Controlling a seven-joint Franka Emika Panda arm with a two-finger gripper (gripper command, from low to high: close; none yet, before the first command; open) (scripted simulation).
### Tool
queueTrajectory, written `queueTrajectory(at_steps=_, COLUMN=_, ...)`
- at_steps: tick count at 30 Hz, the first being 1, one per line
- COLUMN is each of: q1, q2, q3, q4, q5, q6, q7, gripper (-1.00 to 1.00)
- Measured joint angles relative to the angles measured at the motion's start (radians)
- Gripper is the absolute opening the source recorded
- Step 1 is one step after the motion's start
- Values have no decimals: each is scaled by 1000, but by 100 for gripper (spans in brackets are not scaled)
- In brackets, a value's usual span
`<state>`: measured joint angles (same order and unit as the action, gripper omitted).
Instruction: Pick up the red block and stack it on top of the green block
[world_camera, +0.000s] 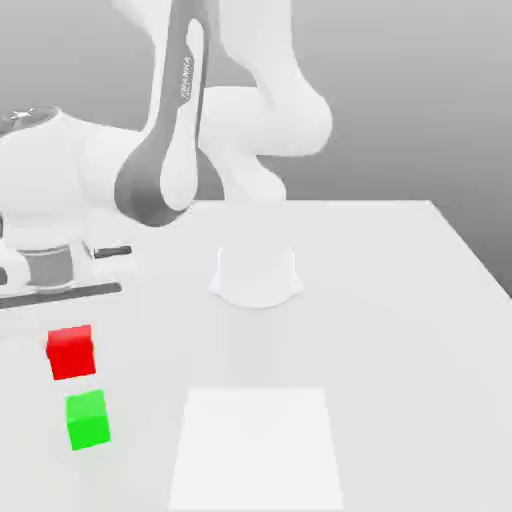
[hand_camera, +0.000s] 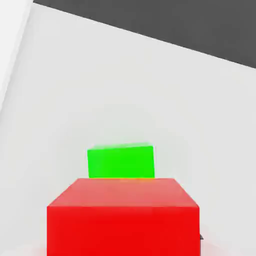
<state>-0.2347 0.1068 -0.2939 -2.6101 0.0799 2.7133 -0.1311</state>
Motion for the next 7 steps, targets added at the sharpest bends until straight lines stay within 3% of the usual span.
queueTrajectory(at_steps=3, q1=-22, q2=84, q3=34, q4=5, q5=65, q6=73, q7=-47, gripper=-100)
queueTrajectory(at_steps=4, q1=-29, q2=102, q3=43, q4=6, q5=78, q6=89, q7=-56, gripper=100)
queueTrajectory(at_steps=7, q1=-29, q2=102, q3=43, q4=6, q5=78, q6=89, q7=-56, gripper=100)
